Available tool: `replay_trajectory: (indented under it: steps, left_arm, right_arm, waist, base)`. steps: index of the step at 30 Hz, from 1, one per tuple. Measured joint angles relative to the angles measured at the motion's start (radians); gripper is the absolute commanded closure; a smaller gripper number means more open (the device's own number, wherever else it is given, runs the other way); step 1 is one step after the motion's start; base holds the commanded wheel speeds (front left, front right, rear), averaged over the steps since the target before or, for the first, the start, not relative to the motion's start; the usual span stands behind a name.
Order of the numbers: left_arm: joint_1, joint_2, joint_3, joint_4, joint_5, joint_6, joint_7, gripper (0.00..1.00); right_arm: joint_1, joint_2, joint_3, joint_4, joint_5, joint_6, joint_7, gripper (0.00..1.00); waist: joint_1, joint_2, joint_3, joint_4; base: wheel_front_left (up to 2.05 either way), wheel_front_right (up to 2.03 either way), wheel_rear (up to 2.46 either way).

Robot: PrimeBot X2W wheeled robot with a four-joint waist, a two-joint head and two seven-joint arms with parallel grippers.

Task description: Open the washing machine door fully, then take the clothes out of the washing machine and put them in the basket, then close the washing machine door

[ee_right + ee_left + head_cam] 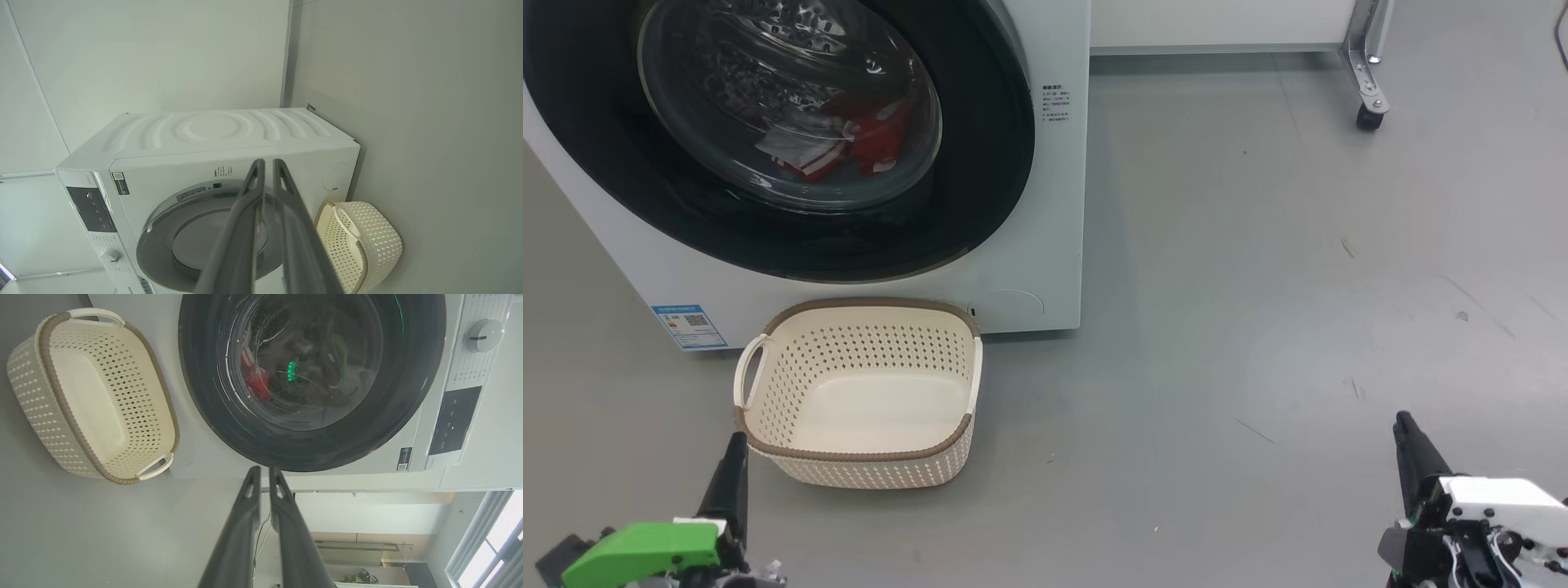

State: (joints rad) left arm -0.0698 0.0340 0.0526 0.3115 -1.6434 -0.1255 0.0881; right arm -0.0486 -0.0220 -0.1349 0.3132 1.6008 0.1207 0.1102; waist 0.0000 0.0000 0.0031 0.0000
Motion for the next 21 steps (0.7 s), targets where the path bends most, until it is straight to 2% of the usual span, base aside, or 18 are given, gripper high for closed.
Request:
replay_trajectory:
  steps: [21]
  left_arm:
    - [0.027, -0.012, -0.027, -0.004, 0.017, 0.0, -0.054, 0.0]
  right_arm:
    - [0.033, 0.011, 0.015, -0.01, -0.041, 0.0, -0.056, 0.0]
  waist:
    - [0.0, 0.0, -0.001, 0.003]
  base:
    - [0.0, 0.0, 0.0]
